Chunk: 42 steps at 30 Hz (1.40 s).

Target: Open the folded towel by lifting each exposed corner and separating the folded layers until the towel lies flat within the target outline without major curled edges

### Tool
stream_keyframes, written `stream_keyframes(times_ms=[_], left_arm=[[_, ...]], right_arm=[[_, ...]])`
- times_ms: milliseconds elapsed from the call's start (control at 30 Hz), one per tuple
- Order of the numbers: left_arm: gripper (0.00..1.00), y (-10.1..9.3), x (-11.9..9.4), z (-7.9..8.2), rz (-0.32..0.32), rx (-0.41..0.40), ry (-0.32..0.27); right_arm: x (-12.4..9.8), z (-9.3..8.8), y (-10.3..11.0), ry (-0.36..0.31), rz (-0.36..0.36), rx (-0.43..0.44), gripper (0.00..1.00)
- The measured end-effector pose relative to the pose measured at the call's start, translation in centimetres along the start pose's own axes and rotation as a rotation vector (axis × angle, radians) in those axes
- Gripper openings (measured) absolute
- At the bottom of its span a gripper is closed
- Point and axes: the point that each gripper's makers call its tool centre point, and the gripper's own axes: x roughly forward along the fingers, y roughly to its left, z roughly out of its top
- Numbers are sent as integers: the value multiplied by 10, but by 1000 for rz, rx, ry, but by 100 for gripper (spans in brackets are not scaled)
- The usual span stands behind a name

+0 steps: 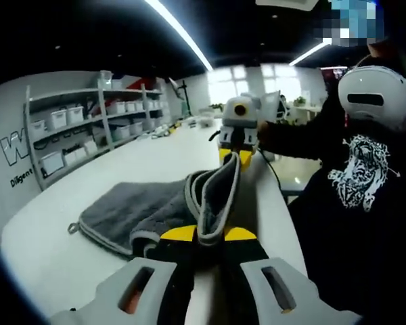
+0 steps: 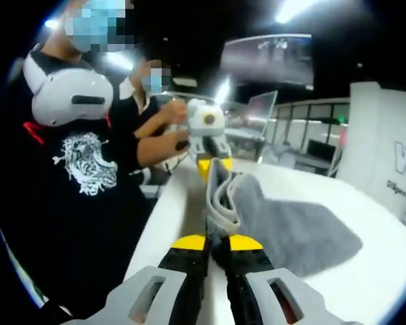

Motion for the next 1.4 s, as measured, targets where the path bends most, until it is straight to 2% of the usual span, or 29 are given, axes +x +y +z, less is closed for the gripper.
stream_keyframes(times_ms=[200,400,567,833,967,1033,1067,1100,1167,1267,1333,1400], left_arm=[[15,-8,-2,-8,0,5,13],[25,-12,-13,-9,13,20,41],[29,-9,-26,1,42,23,-6],[30,2,-35,4,90,10,-30],[31,4,-36,3,107,10,-19],[33,4,-34,0,129,26,8],[34,10,-34,-2,189,54,46],[36,12,-34,-1,212,73,53],[41,16,-35,5,318,194,92],[50,6,-32,9,326,234,107],[61,0,-31,8,319,250,124],[66,-1,-31,7,322,268,135]], right_arm=[[0,-12,12,33,17,22,10],[-10,-13,22,60,24,33,15],[-17,-8,19,50,-1,40,15],[-17,-3,18,40,-15,31,15],[-20,0,14,37,-27,24,15],[-22,1,11,36,-36,21,15],[-23,1,10,36,-39,19,15],[-23,2,9,35,-44,18,15],[-25,5,4,30,-67,10,15],[-27,11,-2,16,-91,4,15],[-28,17,-8,1,-117,-2,16],[-29,21,-10,-11,-130,-4,16]])
